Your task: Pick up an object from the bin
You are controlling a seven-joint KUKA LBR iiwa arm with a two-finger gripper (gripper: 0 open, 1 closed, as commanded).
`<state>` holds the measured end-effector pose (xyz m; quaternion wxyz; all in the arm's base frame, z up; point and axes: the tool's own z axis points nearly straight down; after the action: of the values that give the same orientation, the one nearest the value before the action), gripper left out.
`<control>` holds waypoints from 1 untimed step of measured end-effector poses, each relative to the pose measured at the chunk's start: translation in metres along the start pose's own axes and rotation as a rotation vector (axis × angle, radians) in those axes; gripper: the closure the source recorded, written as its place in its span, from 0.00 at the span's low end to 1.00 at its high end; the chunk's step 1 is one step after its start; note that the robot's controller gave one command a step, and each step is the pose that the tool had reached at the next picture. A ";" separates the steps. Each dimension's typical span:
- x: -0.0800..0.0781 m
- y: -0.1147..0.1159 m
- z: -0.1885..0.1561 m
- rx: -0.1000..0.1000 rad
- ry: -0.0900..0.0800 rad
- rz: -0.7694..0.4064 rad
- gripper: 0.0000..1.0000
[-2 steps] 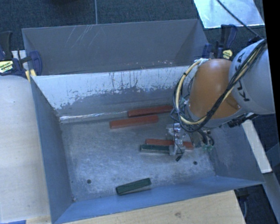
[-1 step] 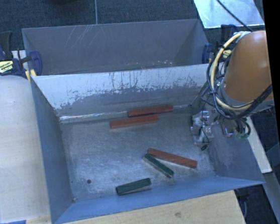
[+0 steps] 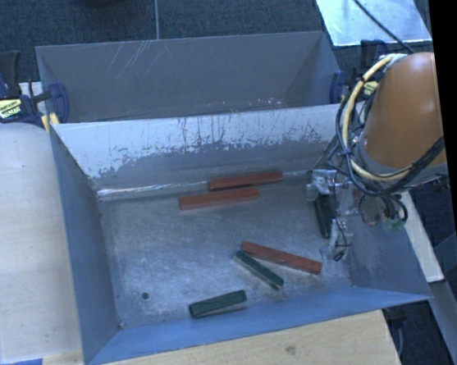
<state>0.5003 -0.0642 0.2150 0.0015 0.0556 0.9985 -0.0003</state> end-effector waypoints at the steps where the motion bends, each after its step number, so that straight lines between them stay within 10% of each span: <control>1: 0.004 0.011 0.149 0.000 0.007 -0.048 0.00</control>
Offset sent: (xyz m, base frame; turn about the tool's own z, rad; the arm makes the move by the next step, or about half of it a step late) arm -0.0007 0.0115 -0.1450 -0.0502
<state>0.4982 -0.0532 0.0659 -0.0022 0.0315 0.9995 0.0001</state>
